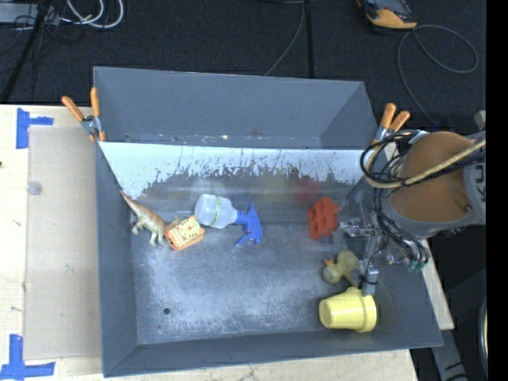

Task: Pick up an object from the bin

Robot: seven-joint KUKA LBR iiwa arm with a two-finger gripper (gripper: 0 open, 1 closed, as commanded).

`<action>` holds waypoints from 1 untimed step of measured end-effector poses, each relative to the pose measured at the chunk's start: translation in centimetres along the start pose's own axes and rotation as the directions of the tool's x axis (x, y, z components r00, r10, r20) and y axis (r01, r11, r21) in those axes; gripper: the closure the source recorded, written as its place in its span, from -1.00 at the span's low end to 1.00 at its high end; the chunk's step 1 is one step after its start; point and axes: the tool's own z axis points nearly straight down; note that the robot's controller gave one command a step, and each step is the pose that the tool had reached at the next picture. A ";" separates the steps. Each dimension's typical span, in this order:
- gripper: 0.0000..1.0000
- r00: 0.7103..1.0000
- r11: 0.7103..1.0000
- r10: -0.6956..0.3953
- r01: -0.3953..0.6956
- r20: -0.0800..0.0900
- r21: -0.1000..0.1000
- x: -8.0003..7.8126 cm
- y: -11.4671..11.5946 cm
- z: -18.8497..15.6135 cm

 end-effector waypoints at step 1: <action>-1.00 1.000 1.000 -0.004 0.004 0.006 0.004 0.6 1.0 -1.1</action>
Offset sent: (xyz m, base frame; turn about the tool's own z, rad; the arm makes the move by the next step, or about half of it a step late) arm 0.0183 -0.0229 -0.0292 0.0197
